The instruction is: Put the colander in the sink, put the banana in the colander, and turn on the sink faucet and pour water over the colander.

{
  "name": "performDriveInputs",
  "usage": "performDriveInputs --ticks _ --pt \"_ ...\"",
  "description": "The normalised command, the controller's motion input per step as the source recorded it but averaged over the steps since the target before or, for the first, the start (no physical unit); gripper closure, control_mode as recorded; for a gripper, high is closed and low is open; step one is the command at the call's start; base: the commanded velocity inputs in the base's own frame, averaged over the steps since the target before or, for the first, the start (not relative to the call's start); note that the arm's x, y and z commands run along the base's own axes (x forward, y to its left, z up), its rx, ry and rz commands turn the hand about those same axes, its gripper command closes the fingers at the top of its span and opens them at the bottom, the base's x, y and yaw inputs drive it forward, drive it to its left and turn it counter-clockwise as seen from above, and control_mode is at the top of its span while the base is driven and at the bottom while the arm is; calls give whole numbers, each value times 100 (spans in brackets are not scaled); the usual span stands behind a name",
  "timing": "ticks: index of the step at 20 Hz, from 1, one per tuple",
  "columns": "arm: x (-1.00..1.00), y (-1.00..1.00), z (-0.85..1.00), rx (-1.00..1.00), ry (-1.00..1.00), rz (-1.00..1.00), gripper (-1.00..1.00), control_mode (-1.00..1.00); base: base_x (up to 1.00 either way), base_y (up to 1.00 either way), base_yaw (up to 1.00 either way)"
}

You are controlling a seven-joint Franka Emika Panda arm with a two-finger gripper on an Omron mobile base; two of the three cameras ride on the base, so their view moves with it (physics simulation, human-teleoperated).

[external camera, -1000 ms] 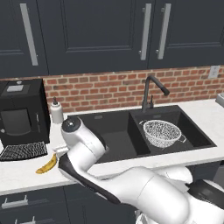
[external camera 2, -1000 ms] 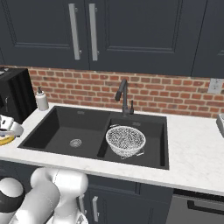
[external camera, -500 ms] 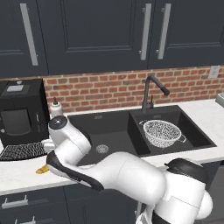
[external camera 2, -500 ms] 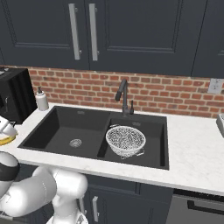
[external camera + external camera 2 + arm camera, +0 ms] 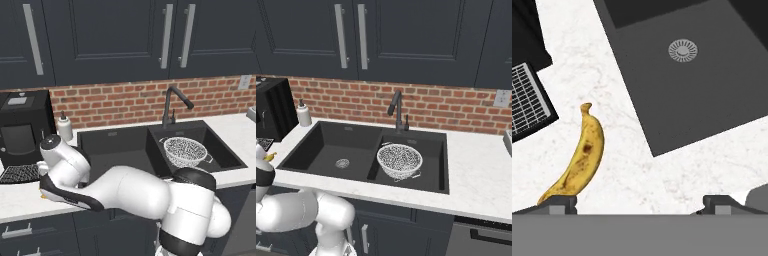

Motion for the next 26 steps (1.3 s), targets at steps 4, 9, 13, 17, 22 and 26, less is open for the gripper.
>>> performDriveInputs --ticks 4,9,13,17,22,26 --pt "0 25 -22 12 10 -1 -100 -100 0 0 0" --pt "3 17 -27 15 4 0 -100 -100 0 0 0" --pt "8 1 -24 14 6 0 -100 -100 0 0 0" --pt "20 1 -18 13 10 0 -100 -100 0 0 0" --pt "16 2 -11 4 8 0 -100 -100 0 0 0" --pt "15 7 -15 0 2 0 -100 -100 0 0 0"
